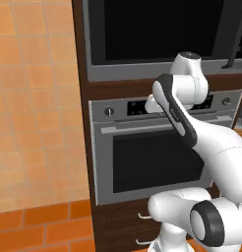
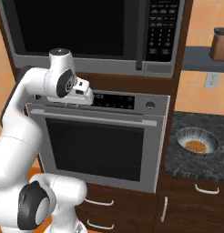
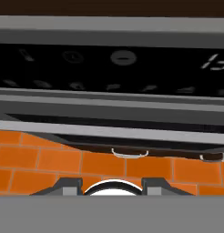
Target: Open the microwave, place the bowl with waffle inside the microwave, then close the microwave door and turn it on.
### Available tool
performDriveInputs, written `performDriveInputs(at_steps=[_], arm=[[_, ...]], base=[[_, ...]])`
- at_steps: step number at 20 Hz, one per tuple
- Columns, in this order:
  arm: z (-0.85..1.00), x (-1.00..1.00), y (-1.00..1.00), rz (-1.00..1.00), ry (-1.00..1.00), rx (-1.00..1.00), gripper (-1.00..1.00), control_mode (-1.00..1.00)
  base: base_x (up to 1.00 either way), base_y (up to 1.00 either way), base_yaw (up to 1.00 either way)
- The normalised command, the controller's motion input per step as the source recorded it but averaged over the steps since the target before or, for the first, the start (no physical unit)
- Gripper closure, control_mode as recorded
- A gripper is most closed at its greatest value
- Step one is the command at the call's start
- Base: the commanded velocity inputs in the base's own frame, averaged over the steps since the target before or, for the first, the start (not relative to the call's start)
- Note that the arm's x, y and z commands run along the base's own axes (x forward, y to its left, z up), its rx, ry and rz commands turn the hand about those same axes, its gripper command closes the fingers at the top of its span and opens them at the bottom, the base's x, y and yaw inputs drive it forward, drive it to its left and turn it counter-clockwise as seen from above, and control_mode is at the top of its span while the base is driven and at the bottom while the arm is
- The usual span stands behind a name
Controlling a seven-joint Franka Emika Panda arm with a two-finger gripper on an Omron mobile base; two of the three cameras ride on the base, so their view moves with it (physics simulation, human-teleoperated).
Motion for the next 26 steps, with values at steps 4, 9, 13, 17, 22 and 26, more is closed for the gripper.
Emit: performDriveInputs(at_steps=[4, 9, 13, 17, 22, 26], arm=[[-0.02, 0.00, -0.01, 0.00, 0.00, 0.00, -1.00, 1.00], [0.00, 0.00, 0.00, 0.00, 0.00, 0.00, -1.00, 1.00], [0.00, 0.00, 0.00, 0.00, 0.00, 0.00, -1.00, 1.00], [0.00, 0.00, 0.00, 0.00, 0.00, 0.00, -1.00, 1.00], [0.00, 0.00, 0.00, 0.00, 0.00, 0.00, -1.00, 1.00], [0.00, 0.00, 0.00, 0.00, 0.00, 0.00, -1.00, 1.00]], base=[[-0.23, -0.63, 0.00], [-0.26, -1.00, 0.09], [0.00, -0.99, 0.22], [0.04, -0.52, 0.16], [0.24, -0.30, 0.17], [0.32, -0.25, 0.17]])
